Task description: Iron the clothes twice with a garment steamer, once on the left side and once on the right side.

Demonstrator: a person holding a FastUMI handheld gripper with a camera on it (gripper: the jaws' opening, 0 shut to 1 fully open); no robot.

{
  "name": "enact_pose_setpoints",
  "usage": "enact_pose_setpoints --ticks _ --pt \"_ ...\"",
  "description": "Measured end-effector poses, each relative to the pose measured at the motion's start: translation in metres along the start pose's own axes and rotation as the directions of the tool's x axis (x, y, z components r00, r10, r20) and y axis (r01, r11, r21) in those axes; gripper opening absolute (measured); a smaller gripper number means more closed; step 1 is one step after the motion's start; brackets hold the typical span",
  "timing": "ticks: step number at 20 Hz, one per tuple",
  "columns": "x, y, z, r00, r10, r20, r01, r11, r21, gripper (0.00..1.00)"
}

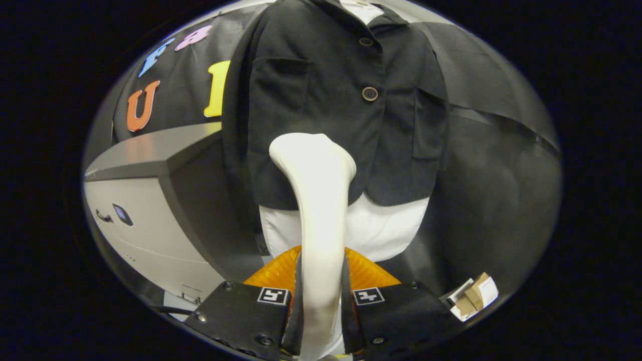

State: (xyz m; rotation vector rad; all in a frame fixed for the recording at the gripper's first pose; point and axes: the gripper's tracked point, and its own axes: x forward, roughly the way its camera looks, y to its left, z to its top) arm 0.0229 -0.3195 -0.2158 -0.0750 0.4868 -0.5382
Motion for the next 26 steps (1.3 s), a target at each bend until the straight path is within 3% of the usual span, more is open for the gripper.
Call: enact_pose_setpoints --ticks 7,11,15,20,26 --pt "0.002 0.009 -0.036 0.999 -0.002 -0.051 0.003 1.0 0.015 0.34" --pt "-0.02 0.005 -0.028 0.998 -0.011 -0.054 0.016 0.995 0.101 0.34" --pt "-0.067 -0.028 0.023 0.996 -0.061 0.058 0.051 0.985 0.162 0.34" --pt "-0.124 -0.104 0.112 0.961 -0.163 0.223 0.099 0.957 0.271 0.34" --pt "-0.148 -0.18 0.253 0.838 -0.25 0.486 0.068 0.93 0.36 0.34"
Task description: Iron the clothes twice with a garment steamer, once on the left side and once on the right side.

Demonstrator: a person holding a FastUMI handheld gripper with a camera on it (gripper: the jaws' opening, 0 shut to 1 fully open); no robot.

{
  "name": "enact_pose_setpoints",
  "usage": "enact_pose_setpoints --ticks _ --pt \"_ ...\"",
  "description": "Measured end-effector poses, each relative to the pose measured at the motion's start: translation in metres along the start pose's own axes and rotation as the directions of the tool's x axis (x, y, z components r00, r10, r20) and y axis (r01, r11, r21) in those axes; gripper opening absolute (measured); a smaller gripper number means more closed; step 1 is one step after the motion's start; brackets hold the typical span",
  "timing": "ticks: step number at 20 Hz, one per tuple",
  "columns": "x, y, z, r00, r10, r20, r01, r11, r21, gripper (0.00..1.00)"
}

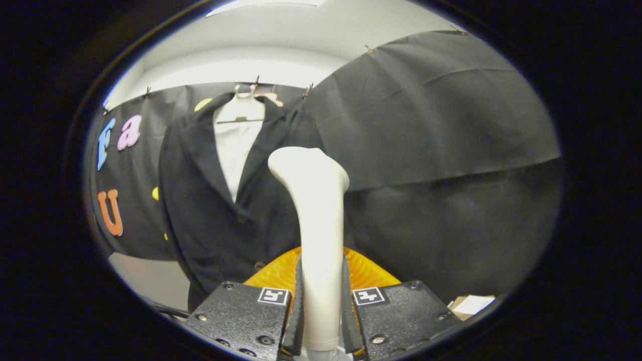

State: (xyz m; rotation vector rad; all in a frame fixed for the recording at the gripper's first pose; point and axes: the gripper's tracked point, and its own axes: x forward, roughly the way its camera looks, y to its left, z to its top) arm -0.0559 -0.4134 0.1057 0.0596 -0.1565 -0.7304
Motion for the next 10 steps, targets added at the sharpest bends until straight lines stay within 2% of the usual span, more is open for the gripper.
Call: enact_pose_setpoints --ticks 5,10 --pt "0.047 0.008 0.102 0.985 0.053 0.165 -0.064 0.996 0.062 0.33" --pt "0.077 0.019 0.149 0.966 0.126 0.227 -0.133 0.991 0.015 0.34"
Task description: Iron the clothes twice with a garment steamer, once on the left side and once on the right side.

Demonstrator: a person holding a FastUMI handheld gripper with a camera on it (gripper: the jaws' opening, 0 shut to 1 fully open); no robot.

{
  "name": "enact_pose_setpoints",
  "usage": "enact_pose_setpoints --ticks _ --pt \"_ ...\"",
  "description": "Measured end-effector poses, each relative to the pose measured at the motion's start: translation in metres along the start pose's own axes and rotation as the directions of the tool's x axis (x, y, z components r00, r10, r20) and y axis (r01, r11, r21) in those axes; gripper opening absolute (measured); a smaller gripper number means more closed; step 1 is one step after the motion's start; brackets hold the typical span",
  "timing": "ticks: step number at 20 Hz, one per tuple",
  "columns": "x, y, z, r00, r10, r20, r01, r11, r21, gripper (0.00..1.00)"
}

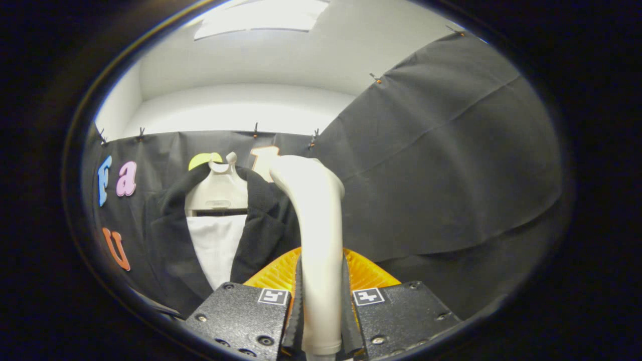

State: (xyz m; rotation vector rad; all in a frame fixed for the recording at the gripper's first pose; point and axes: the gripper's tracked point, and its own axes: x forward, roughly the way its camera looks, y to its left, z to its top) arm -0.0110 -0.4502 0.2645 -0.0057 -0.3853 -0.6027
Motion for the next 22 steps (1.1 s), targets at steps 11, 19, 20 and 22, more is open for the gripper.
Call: enact_pose_setpoints --ticks 11,19,20,22 --pt "0.04 0.019 -0.021 0.992 0.122 -0.01 -0.122 0.986 -0.116 0.34" --pt "0.023 0.017 -0.064 0.991 0.124 -0.051 -0.132 0.967 -0.22 0.33" --pt "0.021 0.015 -0.068 0.992 0.113 -0.056 -0.123 0.965 -0.232 0.34" --pt "0.018 0.013 -0.077 0.994 0.091 -0.065 -0.105 0.96 -0.26 0.34"
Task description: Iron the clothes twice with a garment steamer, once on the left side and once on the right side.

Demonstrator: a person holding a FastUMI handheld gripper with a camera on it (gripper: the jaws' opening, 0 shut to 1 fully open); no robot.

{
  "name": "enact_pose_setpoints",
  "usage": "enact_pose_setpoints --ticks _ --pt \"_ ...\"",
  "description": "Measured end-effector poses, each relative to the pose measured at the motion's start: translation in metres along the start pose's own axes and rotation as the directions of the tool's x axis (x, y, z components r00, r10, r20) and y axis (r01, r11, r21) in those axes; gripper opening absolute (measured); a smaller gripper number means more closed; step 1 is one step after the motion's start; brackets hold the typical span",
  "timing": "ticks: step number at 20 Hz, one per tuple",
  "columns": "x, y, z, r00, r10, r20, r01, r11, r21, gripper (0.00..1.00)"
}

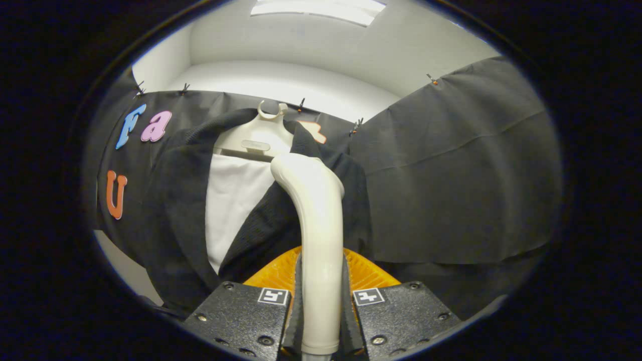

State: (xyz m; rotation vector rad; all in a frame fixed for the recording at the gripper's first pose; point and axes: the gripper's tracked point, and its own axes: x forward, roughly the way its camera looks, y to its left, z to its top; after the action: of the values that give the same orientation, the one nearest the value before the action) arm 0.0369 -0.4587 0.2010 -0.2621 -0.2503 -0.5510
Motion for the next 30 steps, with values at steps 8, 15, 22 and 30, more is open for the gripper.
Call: enact_pose_setpoints --ticks 8,15,22,30 --pt "-0.018 0.008 -0.042 0.995 -0.039 -0.09 0.035 0.998 -0.053 0.34" --pt "-0.033 -0.002 -0.088 0.977 -0.065 -0.202 0.058 0.997 -0.044 0.34" --pt "-0.068 -0.009 -0.134 0.949 -0.069 -0.309 0.065 0.998 -0.023 0.34" --pt "-0.103 -0.009 -0.181 0.918 -0.072 -0.39 0.06 0.997 -0.045 0.34"
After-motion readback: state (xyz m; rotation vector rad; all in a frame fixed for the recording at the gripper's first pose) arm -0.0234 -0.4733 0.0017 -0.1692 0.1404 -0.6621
